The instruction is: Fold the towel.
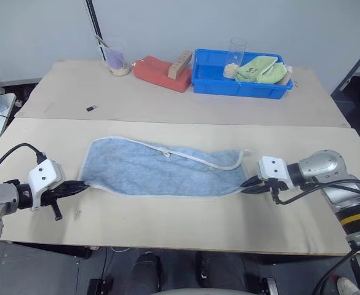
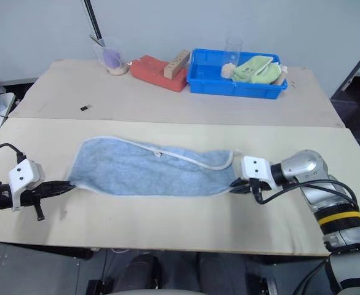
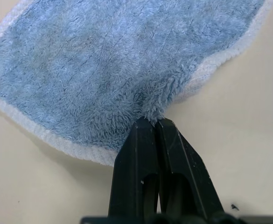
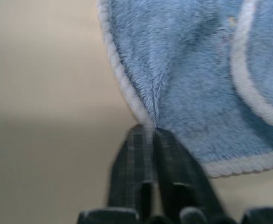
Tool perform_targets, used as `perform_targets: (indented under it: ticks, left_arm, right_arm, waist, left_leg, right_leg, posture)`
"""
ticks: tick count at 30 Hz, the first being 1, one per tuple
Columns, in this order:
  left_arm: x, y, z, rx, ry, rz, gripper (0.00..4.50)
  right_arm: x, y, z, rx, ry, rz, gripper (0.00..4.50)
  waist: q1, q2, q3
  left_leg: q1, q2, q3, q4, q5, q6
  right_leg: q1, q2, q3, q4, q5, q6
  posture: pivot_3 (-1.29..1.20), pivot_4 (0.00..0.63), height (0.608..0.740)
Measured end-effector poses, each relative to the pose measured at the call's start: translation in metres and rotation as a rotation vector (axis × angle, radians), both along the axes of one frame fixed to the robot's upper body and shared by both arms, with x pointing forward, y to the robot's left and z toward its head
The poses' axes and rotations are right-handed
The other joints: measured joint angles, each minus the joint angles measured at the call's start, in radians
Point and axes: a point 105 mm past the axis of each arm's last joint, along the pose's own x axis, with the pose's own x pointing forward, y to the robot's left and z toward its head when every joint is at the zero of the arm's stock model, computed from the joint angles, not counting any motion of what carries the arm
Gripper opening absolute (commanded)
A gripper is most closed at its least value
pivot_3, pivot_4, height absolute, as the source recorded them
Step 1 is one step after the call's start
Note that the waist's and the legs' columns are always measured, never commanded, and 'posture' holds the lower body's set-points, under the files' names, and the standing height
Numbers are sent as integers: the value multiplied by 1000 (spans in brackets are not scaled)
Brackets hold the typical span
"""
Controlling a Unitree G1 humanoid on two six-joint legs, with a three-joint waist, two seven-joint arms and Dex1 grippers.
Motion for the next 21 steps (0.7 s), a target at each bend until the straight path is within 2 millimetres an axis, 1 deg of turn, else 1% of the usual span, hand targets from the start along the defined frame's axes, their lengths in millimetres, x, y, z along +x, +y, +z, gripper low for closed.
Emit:
perform_targets:
  ticks: [2, 5, 6, 8, 10, 12, 13, 14, 16, 18, 19, 20, 21]
  left_arm:
    - [-2, 3, 2, 16, 11, 1, 0]
    - [-6, 10, 8, 48, 59, -1, 0]
    - [-7, 10, 12, 41, 77, -6, 0]
    - [1, 7, 24, 1, 75, -10, 0]
    - [19, 0, 45, -62, 29, 0, 0]
    - [43, -10, 72, -153, -60, 9, 0]
    - [56, -14, 83, -199, -93, 17, 0]
    - [67, -18, 93, -232, -130, 22, 0]
    - [87, -23, 113, -273, -191, 41, 0]
    - [110, -26, 143, -321, -285, 71, 0]
    - [118, -28, 161, -334, -337, 78, 0]
    - [120, -29, 175, -336, -379, 77, 0]
    - [123, -29, 193, -345, -428, 73, 0]
  right_arm:
    - [-6, -5, 1, 21, 54, -13, 33]
    - [-15, -19, 6, 36, 140, -56, 33]
    - [-16, -21, 12, 63, 156, -79, 33]
    - [-11, -22, 27, 124, 161, -126, 33]
    - [3, -22, 50, 189, 123, -176, 33]
    - [23, -21, 81, 267, 36, -231, 33]
    - [34, -21, 95, 308, -5, -262, 33]
    - [44, -20, 110, 348, -51, -288, 33]
    - [62, -21, 134, 397, -133, -337, 33]
    - [81, -25, 165, 439, -251, -390, 33]
    - [87, -25, 182, 452, -314, -400, 33]
    - [89, -25, 195, 459, -361, -398, 33]
    - [91, -28, 211, 471, -419, -401, 33]
  waist:
    - [3, 0, 0]
    - [5, 1, 1]
    - [4, 1, 1]
    - [3, 1, 1]
    - [3, 2, 2]
    - [2, 2, 2]
    - [2, 2, 2]
    - [1, 1, 2]
    - [0, 1, 3]
    - [-2, 1, 4]
    - [-4, 1, 4]
    - [-7, 1, 4]
    - [-10, 1, 4]
  left_leg:
    - [-2, 0, -1, 0, 0, 0]
    - [-3, -1, -1, 0, 0, 0]
    - [-3, -1, -1, 0, 0, 0]
    - [-3, -1, -1, 1, 0, 0]
    - [-2, -1, -1, 2, 0, 0]
    - [-2, -1, -1, 3, 0, 0]
    - [-2, -2, -1, 3, 0, 0]
    - [-2, -2, -1, 3, 0, 0]
    - [-4, -2, -2, 3, 0, 0]
    - [-6, -3, -2, 3, 0, 0]
    - [-7, -3, -2, 3, 0, 0]
    - [-8, -3, -1, 3, 0, 0]
    - [-8, -3, -1, 3, 0, 0]
  right_leg:
    - [-1, 0, 0, 0, 1, -2]
    - [-1, 0, 0, 0, 1, -3]
    - [-1, 0, 0, 0, 1, -2]
    - [-1, 0, 0, 0, -1, 0]
    - [-1, 0, 0, 2, 0, 0]
    - [-1, 1, 0, 4, 0, 0]
    - [-1, 1, 0, 5, 3, -5]
    - [-1, 1, 0, 5, 4, -7]
    - [-2, 0, 0, 6, 4, -8]
    - [-4, 0, 0, 6, 4, -8]
    - [-5, 0, 0, 6, 4, -8]
    - [-6, -1, 0, 6, 4, -8]
    - [-6, -1, 0, 6, 4, -7]
  posture:
    - [0, 150, 661]
    - [0, 150, 661]
    - [0, 150, 661]
    - [0, 150, 661]
    - [0, 150, 661]
    - [0, 150, 661]
    - [0, 150, 661]
    - [0, 150, 661]
    - [0, 150, 661]
    - [0, 150, 661]
    - [0, 150, 661]
    - [0, 150, 661]
    - [0, 150, 661]
